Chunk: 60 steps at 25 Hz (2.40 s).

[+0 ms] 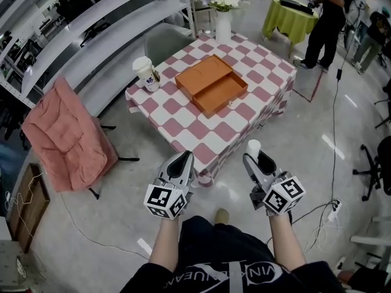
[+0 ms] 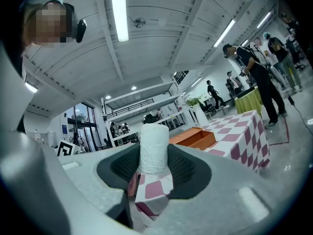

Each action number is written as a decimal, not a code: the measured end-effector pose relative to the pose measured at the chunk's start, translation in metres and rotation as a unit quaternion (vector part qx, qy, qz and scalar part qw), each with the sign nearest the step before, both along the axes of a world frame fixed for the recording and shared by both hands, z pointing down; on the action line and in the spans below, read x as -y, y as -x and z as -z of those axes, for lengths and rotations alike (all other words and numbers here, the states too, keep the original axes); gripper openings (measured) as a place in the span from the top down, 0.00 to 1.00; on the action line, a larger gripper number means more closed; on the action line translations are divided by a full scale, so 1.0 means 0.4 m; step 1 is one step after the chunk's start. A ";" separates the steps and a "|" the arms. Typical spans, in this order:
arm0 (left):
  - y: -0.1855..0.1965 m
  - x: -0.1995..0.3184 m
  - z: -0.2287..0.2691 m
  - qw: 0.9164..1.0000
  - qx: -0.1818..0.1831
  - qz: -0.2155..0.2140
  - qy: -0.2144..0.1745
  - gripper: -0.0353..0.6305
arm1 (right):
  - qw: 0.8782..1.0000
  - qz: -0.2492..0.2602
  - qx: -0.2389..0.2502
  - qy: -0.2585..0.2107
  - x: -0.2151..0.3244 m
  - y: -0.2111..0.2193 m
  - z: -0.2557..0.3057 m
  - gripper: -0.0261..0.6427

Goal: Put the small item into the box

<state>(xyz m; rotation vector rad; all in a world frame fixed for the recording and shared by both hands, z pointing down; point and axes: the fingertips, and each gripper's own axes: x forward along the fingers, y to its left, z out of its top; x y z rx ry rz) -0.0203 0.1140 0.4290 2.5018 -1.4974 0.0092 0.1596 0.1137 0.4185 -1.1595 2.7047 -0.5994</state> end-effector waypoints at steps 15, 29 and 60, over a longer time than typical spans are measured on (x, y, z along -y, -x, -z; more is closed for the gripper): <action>0.021 0.148 -0.028 1.000 -0.004 -0.030 0.007 0.91 | 1.000 0.002 0.008 0.023 0.127 0.068 -0.028 0.69; 0.057 0.389 -0.032 0.995 -0.004 -0.098 0.011 0.91 | 0.999 -0.031 0.005 0.044 0.328 0.149 -0.045 0.69; 0.096 0.648 -0.102 0.985 -0.031 -0.166 0.041 0.91 | 0.993 -0.031 -0.047 0.107 0.585 0.303 -0.137 0.69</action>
